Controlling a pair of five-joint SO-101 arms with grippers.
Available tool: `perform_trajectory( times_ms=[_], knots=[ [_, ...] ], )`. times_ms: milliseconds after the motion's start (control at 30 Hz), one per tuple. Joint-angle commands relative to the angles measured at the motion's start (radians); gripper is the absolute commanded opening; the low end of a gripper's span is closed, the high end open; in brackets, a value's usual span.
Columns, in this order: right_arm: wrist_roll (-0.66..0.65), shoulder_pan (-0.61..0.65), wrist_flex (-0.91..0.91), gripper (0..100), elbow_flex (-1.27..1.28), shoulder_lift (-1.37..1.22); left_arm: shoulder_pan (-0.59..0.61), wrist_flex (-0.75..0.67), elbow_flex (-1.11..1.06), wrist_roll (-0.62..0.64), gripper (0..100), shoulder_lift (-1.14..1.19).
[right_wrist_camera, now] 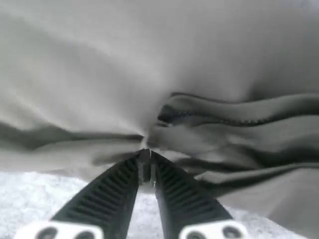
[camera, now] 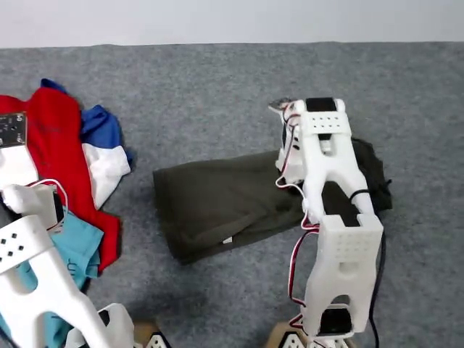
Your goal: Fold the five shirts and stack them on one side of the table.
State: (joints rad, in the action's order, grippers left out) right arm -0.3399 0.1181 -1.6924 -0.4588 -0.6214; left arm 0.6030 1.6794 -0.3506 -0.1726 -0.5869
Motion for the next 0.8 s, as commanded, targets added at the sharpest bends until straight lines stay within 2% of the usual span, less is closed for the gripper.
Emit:
perform_trajectory(
  times_ms=[0,133,400,767],
  knots=[
    [0.009,0.013,-0.088,1.0,-0.121,0.09,0.0,0.003,0.004,0.002,0,-0.026],
    [0.006,-0.018,-0.102,1.0,-0.115,0.168,0.0,0.003,0.004,0.002,0,-0.026],
    [0.0,-0.096,-0.093,1.0,0.114,0.283,0.0,0.002,0.004,0.0,0,-0.021],
    [0.005,-0.102,0.104,1.0,0.189,0.097,0.0,-0.012,0.004,-0.002,0,-0.02]
  ],
)
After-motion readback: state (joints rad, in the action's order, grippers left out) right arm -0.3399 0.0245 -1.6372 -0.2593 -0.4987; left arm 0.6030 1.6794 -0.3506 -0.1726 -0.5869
